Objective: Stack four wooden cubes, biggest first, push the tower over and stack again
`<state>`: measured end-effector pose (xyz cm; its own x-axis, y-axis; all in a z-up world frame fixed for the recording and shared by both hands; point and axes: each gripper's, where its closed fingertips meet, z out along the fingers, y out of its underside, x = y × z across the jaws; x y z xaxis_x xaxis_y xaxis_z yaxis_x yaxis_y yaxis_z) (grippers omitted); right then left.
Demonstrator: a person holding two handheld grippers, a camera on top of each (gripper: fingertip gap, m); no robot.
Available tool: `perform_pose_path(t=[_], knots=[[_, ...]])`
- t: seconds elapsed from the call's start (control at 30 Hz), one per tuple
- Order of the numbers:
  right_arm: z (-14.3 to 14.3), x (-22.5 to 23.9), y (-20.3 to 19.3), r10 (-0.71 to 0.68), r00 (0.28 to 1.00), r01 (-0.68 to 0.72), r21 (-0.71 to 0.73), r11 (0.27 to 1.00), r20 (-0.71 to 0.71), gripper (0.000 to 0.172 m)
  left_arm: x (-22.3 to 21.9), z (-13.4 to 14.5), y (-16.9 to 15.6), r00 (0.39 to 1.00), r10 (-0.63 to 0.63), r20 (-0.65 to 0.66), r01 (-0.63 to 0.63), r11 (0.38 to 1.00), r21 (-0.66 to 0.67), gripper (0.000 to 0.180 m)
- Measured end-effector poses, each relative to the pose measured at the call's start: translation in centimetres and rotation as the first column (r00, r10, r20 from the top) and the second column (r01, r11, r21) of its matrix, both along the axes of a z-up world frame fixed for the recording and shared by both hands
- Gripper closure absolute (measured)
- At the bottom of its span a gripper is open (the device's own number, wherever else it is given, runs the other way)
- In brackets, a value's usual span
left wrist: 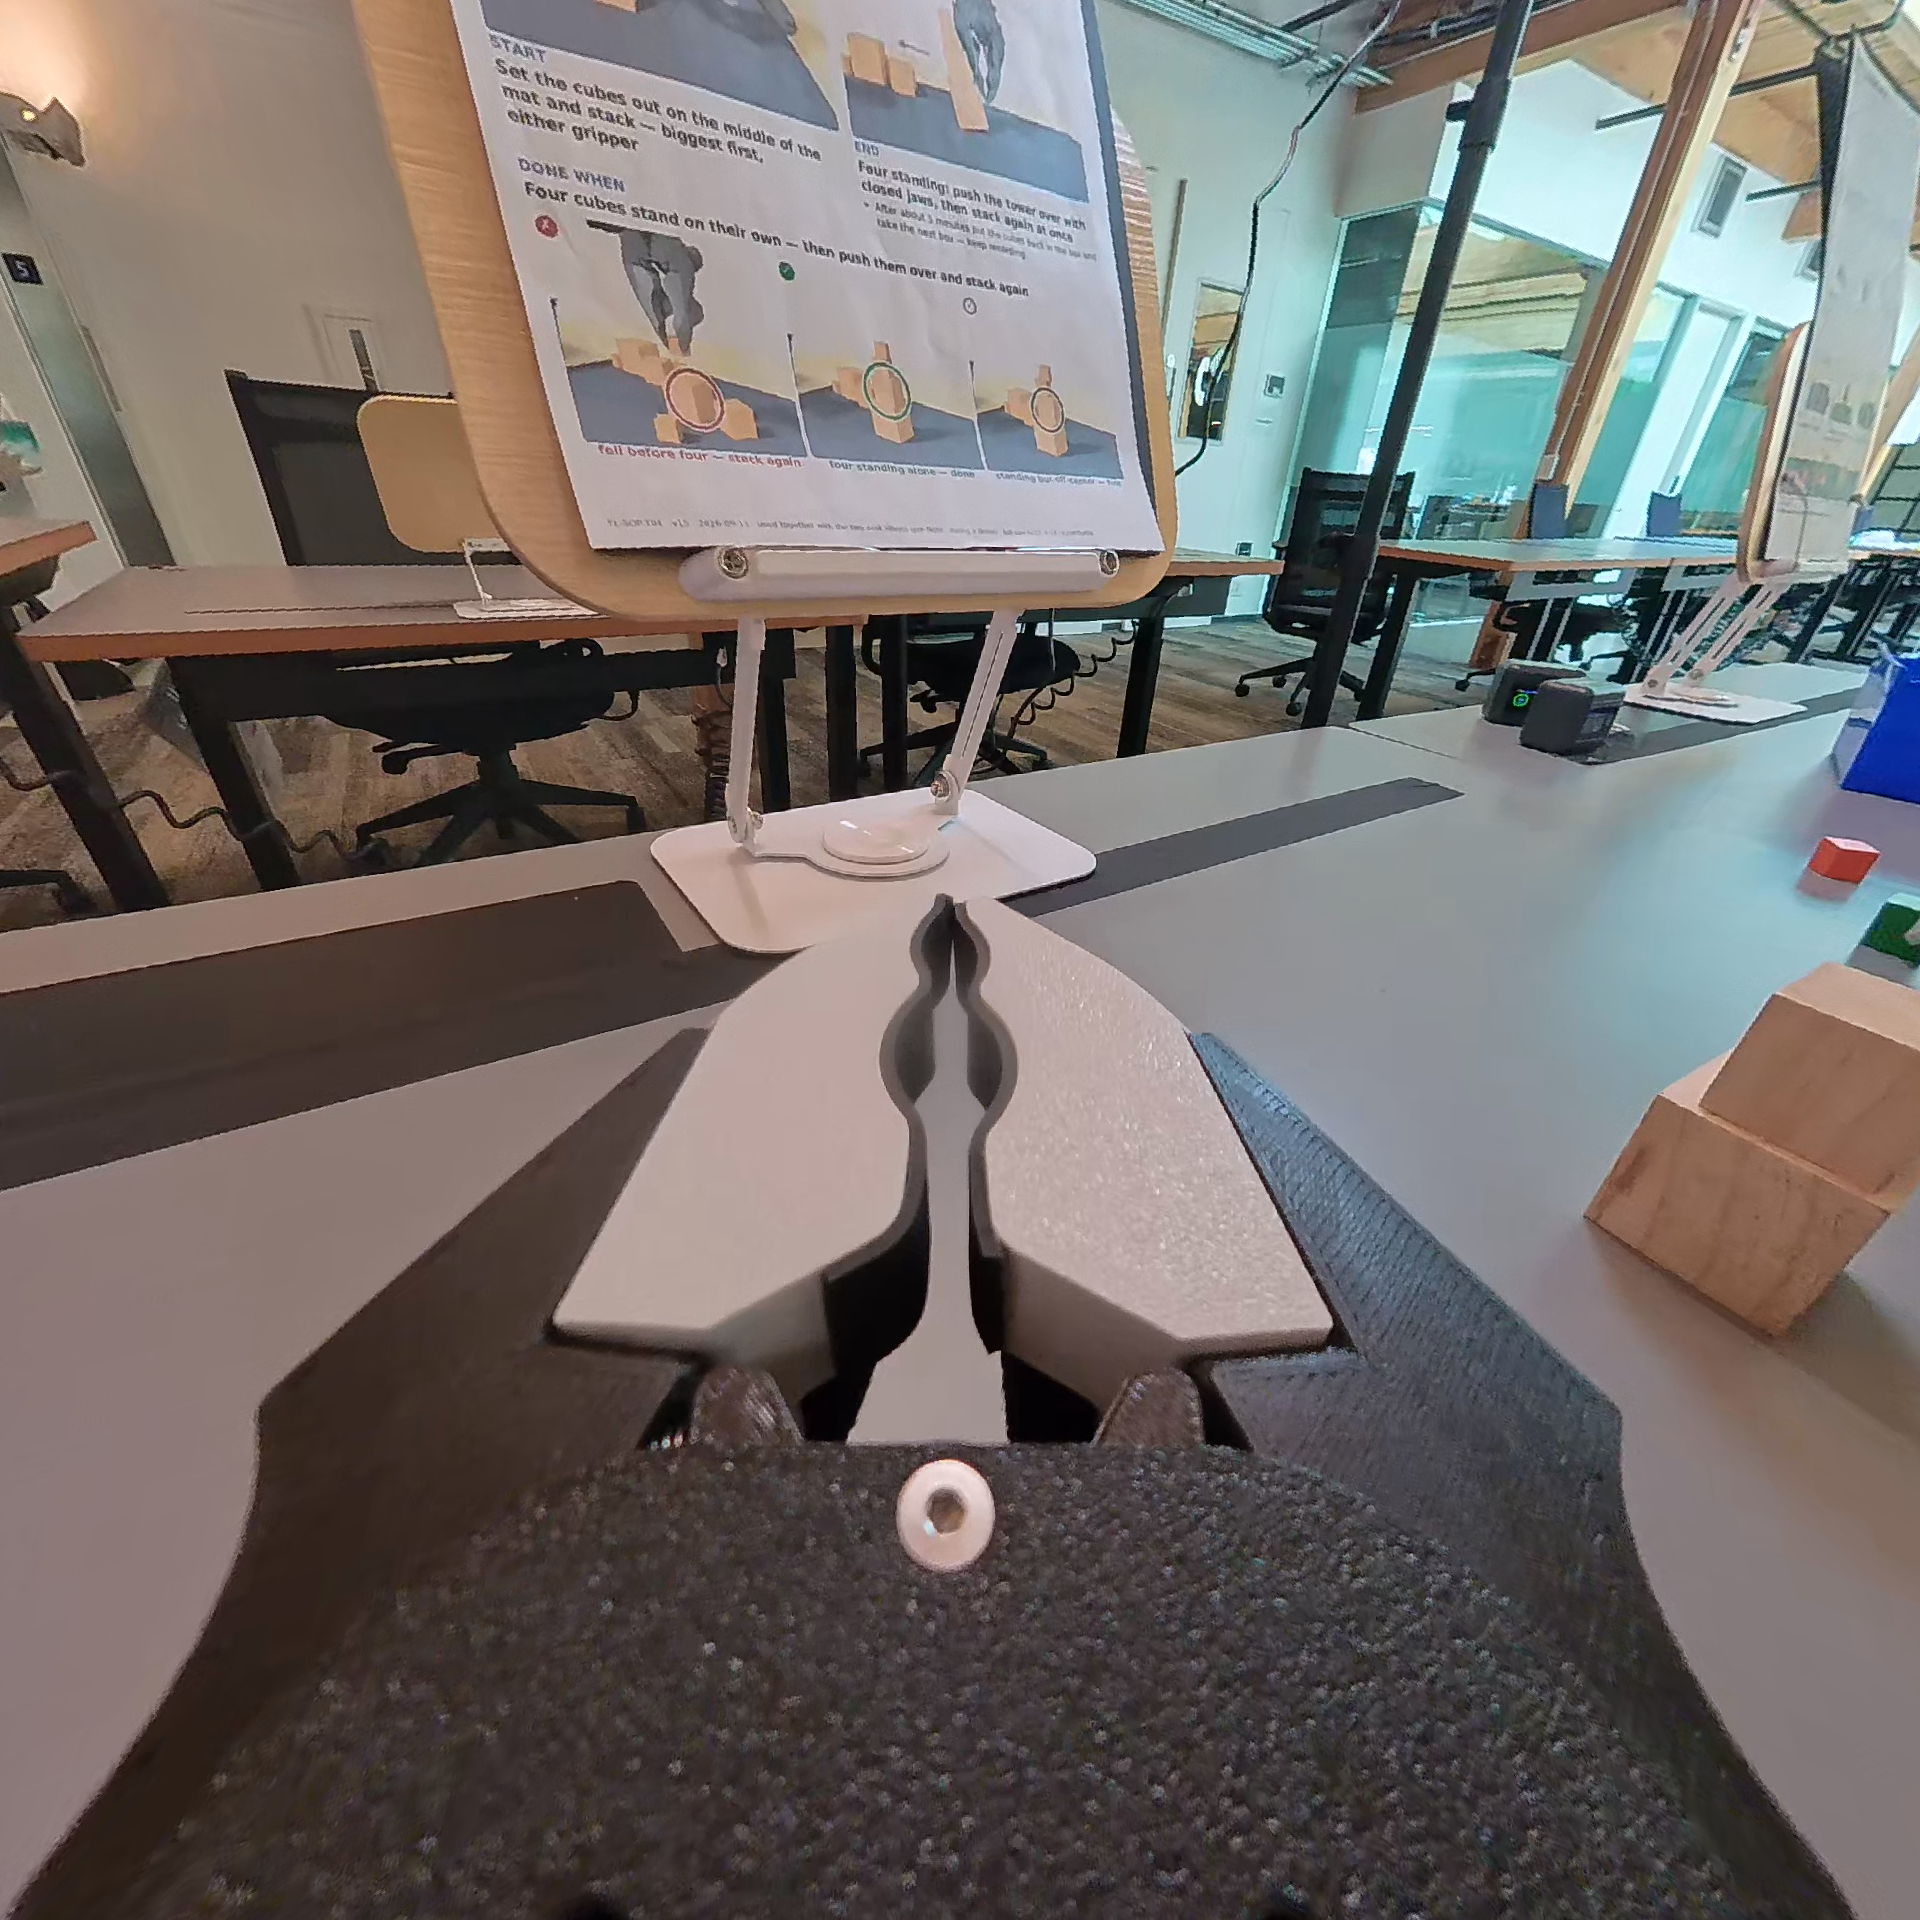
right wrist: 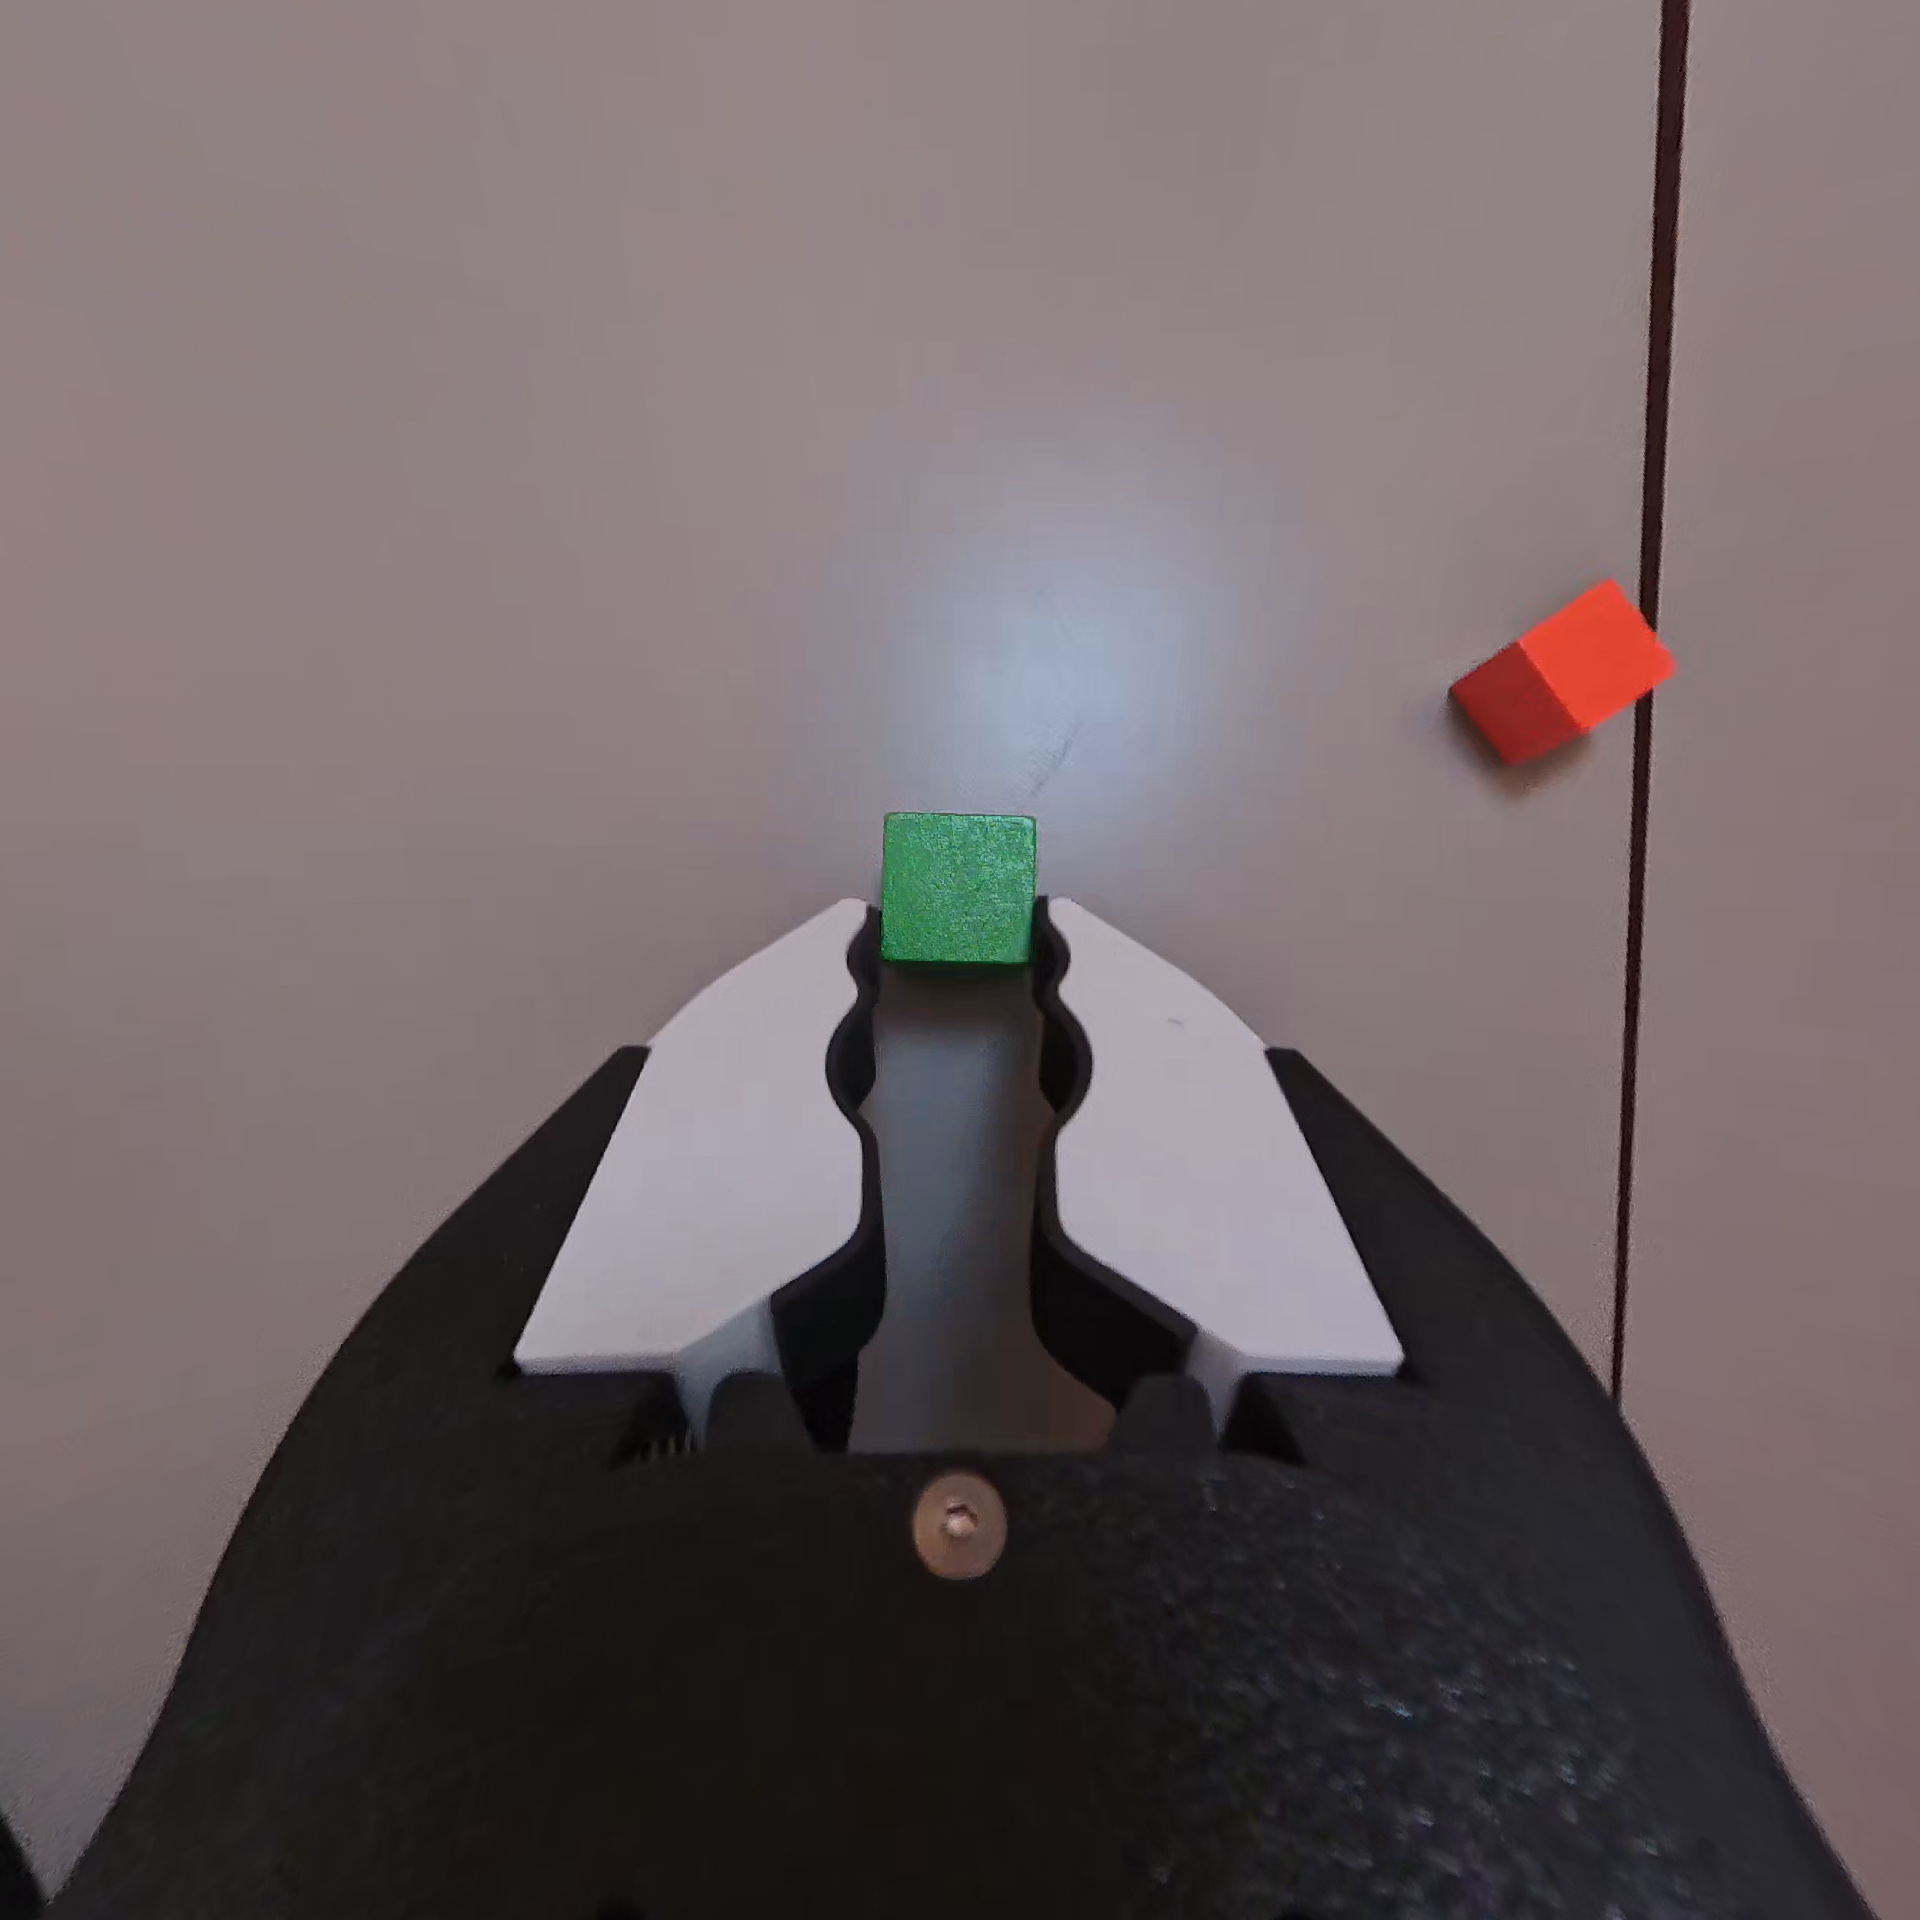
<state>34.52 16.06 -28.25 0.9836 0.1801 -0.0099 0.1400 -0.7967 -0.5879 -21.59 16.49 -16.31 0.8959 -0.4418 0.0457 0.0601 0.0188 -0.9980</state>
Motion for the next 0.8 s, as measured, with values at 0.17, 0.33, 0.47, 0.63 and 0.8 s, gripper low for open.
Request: perform_pose_path(t=[0.17, 0.33, 0.47, 0.63, 0.8], knots=[[7.2, -8.9, 0.5, 0.367, 0.927, -0.350, 0.173, 0.921, -0.077, 0.144, 0.0, 0.0, 0.1, 1.000, -0.002, 0.000, 0.002, 1.000, -0.002, 0.180], [12.9, -22.4, -3.8, 0.841, 0.540, -0.824, 0.221, 0.521, 0.032, 0.144, 0.2, 0.1, -0.1, 1.000, -0.007, -0.009, 0.007, 1.000, 0.003, 0.180], [13.3, -29.5, -6.7, 0.967, 0.248, -0.962, 0.133, 0.239, 0.057, 0.144, 0.0, 0.3, -0.1, 1.000, -0.005, 0.002, 0.005, 1.000, 0.007, 0.180], [11.3, -32.6, -6.7, 0.992, 0.125, -0.992, 0.019, 0.125, 0.028, 0.144, -0.2, 0.6, -0.2, 1.000, -0.005, 0.008, 0.005, 1.000, 0.015, 0.180], [9.8, -33.2, -6.8, 0.995, 0.097, -0.995, -0.006, 0.097, 0.006, 0.144, -0.4, 0.9, -0.2, 1.000, -0.006, 0.017, 0.006, 1.000, 0.023, 0.180]])
